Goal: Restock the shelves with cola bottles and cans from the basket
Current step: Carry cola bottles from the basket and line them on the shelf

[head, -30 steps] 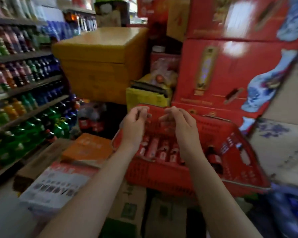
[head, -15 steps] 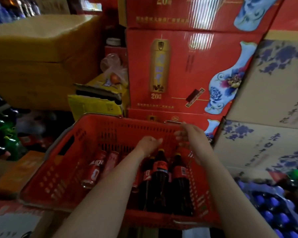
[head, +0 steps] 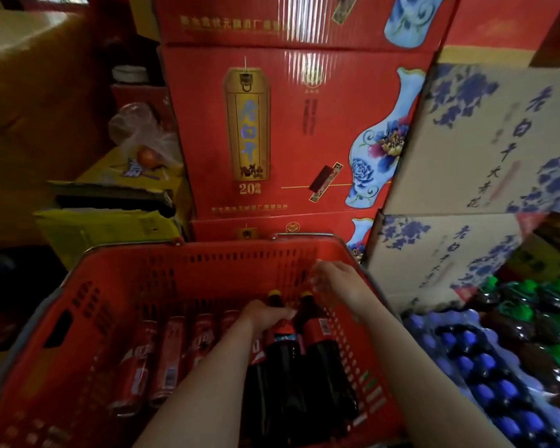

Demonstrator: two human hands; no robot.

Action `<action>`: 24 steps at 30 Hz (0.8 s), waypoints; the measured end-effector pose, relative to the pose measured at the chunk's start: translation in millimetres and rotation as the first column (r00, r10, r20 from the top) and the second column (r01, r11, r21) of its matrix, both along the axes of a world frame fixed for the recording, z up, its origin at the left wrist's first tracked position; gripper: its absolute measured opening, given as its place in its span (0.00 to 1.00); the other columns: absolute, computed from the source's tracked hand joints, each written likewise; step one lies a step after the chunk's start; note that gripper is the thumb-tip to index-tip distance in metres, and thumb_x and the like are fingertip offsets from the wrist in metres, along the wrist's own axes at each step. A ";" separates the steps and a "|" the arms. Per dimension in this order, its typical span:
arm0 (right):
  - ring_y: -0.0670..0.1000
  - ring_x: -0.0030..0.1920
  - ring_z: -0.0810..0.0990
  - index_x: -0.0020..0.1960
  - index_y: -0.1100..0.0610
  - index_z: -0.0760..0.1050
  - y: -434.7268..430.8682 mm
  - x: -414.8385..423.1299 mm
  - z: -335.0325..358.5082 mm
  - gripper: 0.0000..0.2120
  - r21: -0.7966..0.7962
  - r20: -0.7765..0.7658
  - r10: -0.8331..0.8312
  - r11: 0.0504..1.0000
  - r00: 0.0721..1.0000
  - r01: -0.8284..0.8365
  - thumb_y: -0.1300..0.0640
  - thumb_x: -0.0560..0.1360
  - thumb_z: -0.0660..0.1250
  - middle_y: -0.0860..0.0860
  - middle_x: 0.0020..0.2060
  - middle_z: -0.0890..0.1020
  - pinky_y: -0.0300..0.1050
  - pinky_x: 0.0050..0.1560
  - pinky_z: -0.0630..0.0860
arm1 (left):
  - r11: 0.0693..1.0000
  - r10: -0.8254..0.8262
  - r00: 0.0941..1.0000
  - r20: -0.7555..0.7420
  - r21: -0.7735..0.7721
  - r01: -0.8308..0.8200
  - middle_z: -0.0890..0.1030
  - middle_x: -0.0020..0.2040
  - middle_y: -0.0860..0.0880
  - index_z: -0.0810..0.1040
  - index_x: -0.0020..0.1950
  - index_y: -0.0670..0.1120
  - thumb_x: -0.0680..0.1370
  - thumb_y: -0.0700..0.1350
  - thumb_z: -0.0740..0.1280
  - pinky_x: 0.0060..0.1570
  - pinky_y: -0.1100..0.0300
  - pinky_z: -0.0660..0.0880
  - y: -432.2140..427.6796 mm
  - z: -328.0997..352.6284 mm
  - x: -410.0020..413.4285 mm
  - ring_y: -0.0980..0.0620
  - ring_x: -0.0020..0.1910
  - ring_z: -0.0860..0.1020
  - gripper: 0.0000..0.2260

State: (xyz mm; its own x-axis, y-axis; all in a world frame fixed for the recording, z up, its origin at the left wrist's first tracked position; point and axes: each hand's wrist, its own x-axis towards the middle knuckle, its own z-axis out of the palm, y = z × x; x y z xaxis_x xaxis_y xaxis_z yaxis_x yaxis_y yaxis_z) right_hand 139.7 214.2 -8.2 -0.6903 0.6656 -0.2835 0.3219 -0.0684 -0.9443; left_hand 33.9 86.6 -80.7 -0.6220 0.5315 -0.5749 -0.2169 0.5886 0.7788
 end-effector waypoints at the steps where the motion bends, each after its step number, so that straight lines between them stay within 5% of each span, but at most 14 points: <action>1: 0.49 0.32 0.75 0.48 0.59 0.76 3.3 -4.2 -4.3 0.12 0.004 0.021 0.019 1.000 1.000 -0.019 0.51 0.80 0.60 0.54 0.36 0.78 0.41 0.32 0.68 | 1.000 -0.011 1.000 -0.007 -0.005 0.011 0.84 0.51 0.41 0.82 0.52 0.38 0.67 0.48 0.79 0.45 0.55 0.79 0.0 0.0 -0.8 0.46 0.48 0.83 0.20; 3: 0.47 0.30 0.72 0.42 0.57 0.75 7.3 -12.5 -11.2 0.12 0.008 0.057 0.045 0.999 0.997 -0.045 0.51 0.80 0.61 0.51 0.33 0.75 0.39 0.30 0.66 | 0.999 -0.049 0.999 -0.015 -0.021 0.049 0.83 0.53 0.42 0.81 0.53 0.38 0.68 0.49 0.78 0.55 0.53 0.77 -1.7 6.3 0.0 0.47 0.50 0.82 0.20; 6: 0.46 0.29 0.73 0.37 0.55 0.75 13.1 -23.0 -25.9 0.15 0.082 0.134 0.086 0.992 0.987 -0.097 0.50 0.79 0.62 0.50 0.32 0.76 0.39 0.32 0.68 | 0.994 -0.112 0.994 -0.015 -0.020 0.112 0.79 0.51 0.46 0.75 0.55 0.43 0.73 0.49 0.74 0.51 0.53 0.75 -5.3 10.8 1.5 0.47 0.52 0.79 0.16; 9: 0.51 0.46 0.79 0.49 0.60 0.80 14.9 -28.8 -37.4 0.14 0.175 0.208 0.146 0.967 0.967 -0.184 0.52 0.80 0.61 0.56 0.46 0.82 0.43 0.44 0.72 | 0.986 -0.169 0.984 -0.054 -0.014 0.169 0.79 0.51 0.48 0.74 0.53 0.46 0.73 0.51 0.73 0.43 0.54 0.77 -11.7 11.2 5.5 0.46 0.54 0.80 0.15; 12: 0.52 0.54 0.77 0.62 0.64 0.76 14.0 -31.2 -45.5 0.16 0.177 0.247 0.204 0.952 0.947 -0.251 0.54 0.82 0.59 0.56 0.57 0.80 0.36 0.47 0.72 | 0.979 -0.201 0.974 -0.102 0.019 0.204 0.80 0.47 0.51 0.75 0.55 0.46 0.73 0.53 0.73 0.35 0.63 0.76 -17.2 12.8 3.0 0.53 0.44 0.79 0.17; 15: 0.54 0.55 0.78 0.62 0.62 0.77 17.1 -33.7 -53.6 0.19 0.100 0.255 0.203 0.967 0.945 -0.235 0.49 0.80 0.60 0.58 0.58 0.81 0.46 0.60 0.73 | 0.982 -0.183 0.978 -0.098 0.032 0.187 0.81 0.49 0.50 0.77 0.54 0.47 0.73 0.54 0.73 0.45 0.57 0.81 -23.4 19.5 -8.9 0.54 0.47 0.80 0.15; 17: 0.53 0.49 0.81 0.57 0.59 0.77 20.6 -33.7 -53.8 0.16 -0.015 0.229 0.186 0.982 0.956 -0.187 0.48 0.80 0.60 0.57 0.53 0.82 0.46 0.52 0.77 | 0.984 -0.171 0.981 -0.094 0.041 0.176 0.80 0.47 0.51 0.75 0.50 0.50 0.72 0.55 0.73 0.47 0.56 0.80 -30.0 26.8 -18.8 0.53 0.47 0.80 0.14; 20: 0.46 0.37 0.81 0.53 0.58 0.76 22.8 -33.2 -50.8 0.12 -0.112 0.246 0.199 0.978 0.949 -0.176 0.50 0.81 0.60 0.51 0.39 0.83 0.36 0.35 0.76 | 0.982 -0.187 0.970 -0.154 0.014 0.191 0.82 0.54 0.47 0.77 0.60 0.44 0.65 0.61 0.76 0.48 0.59 0.78 -40.7 29.9 -37.1 0.53 0.49 0.81 0.31; 24: 0.53 0.54 0.80 0.61 0.60 0.76 21.9 -39.2 -54.4 0.16 -0.105 0.257 0.233 0.972 0.938 -0.212 0.56 0.76 0.69 0.53 0.56 0.81 0.43 0.51 0.77 | 0.973 -0.229 0.953 -0.199 -0.023 0.230 0.83 0.51 0.50 0.81 0.53 0.46 0.69 0.57 0.75 0.57 0.56 0.76 -55.7 39.2 -49.9 0.53 0.52 0.81 0.19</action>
State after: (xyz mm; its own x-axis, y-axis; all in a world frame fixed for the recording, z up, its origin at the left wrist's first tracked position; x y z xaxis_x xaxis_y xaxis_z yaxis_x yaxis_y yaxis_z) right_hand 100.6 236.2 -62.7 -0.7108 0.4736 -0.5201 0.5757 -0.0333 -0.8170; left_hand -16.0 30.9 -41.5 -0.5849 0.6736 -0.4518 0.0833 0.6039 0.7927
